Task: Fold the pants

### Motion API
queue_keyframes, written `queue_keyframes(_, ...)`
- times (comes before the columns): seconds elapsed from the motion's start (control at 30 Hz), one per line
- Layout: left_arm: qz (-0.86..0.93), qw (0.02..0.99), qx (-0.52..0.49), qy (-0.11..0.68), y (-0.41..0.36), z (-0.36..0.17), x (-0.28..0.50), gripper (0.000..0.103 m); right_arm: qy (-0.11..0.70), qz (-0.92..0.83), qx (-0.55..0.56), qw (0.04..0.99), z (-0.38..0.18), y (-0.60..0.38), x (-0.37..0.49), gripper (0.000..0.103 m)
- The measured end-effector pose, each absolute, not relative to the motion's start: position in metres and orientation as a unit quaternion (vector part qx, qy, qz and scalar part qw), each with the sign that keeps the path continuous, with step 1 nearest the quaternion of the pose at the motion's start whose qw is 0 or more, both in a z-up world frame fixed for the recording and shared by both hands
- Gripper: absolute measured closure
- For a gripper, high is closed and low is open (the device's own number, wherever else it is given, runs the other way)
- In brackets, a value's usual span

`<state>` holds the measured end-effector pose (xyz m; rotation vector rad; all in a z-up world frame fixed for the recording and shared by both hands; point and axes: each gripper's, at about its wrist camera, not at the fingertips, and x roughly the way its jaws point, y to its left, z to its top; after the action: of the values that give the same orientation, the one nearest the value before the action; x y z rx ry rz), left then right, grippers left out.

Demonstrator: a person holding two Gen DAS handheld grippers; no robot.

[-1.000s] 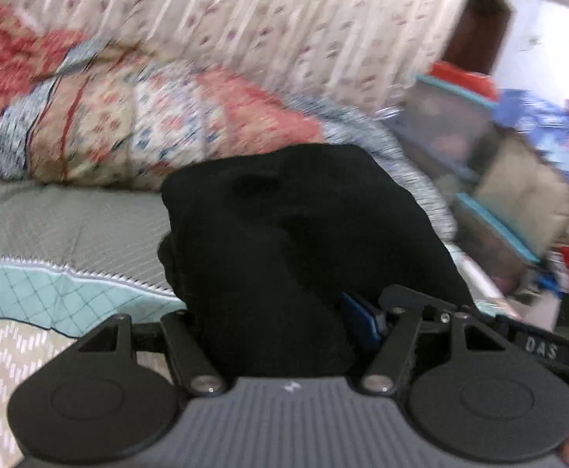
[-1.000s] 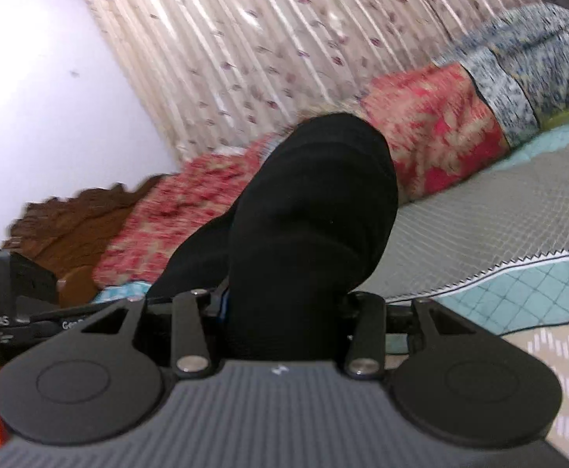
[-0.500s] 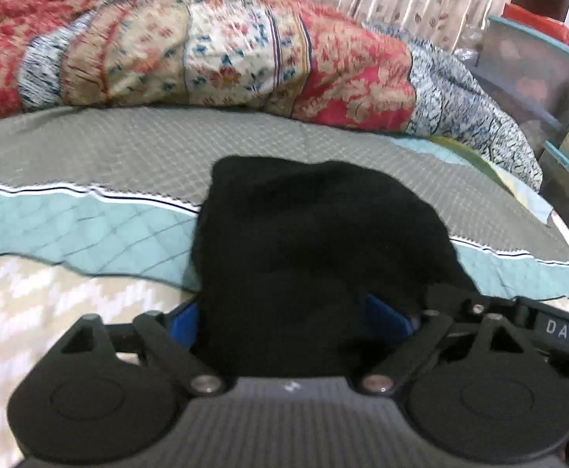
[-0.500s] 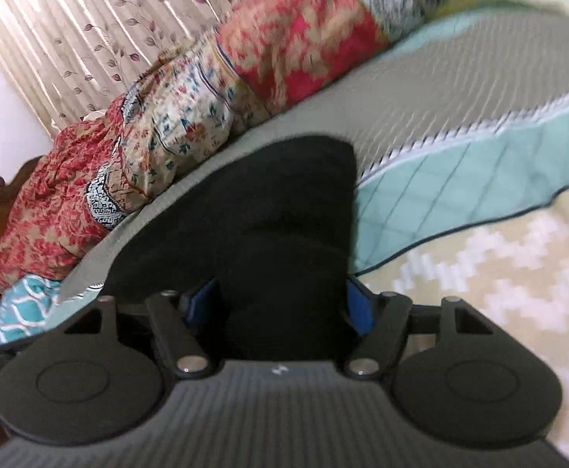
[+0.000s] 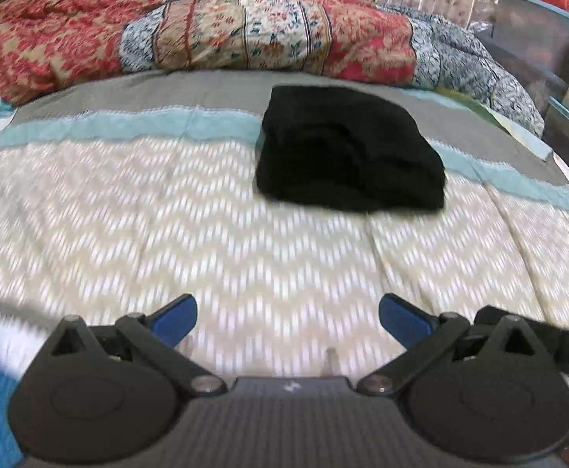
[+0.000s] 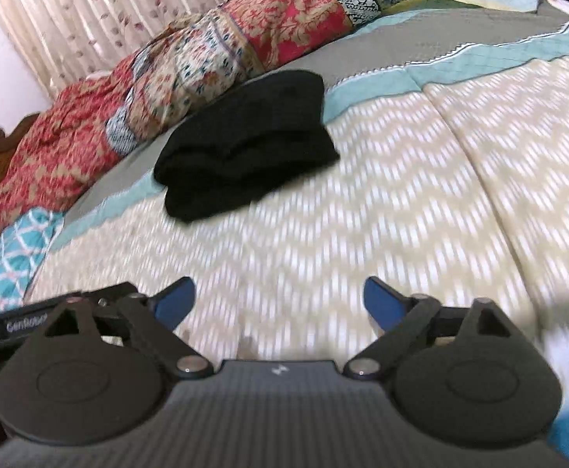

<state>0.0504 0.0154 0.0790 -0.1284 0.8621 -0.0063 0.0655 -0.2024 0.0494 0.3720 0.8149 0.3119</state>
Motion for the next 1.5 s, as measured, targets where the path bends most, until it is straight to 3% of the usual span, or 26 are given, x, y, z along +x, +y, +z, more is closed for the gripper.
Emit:
queue_keyframes(0.07, 0.002, 0.903, -0.064, 0.425, 0.015, 0.082, 0.033, 0.0, 0.394, 0.142, 0.158, 0.894, 0.056, -0.197, 0.047, 0.0)
queue_keyframes(0.53, 0.013, 0.896, -0.082, 0.435, 0.012, 0.099, -0.054, 0.0, 0.399, 0.122, 0.133, 0.899, 0.075, -0.196, -0.048, 0.0)
queue_keyframes(0.73, 0.018, 0.897, -0.045, 0.439, 0.002, 0.093, -0.077, 0.0, 0.407, 0.125, 0.139, 0.894, 0.071, -0.187, -0.068, 0.0)
queue_keyframes(1.5, 0.074, 0.894, 0.033, 0.442, -0.008, 0.091, -0.084, 0.0, 0.393, 0.117, 0.139, 0.901, 0.072, -0.189, -0.074, 0.0)
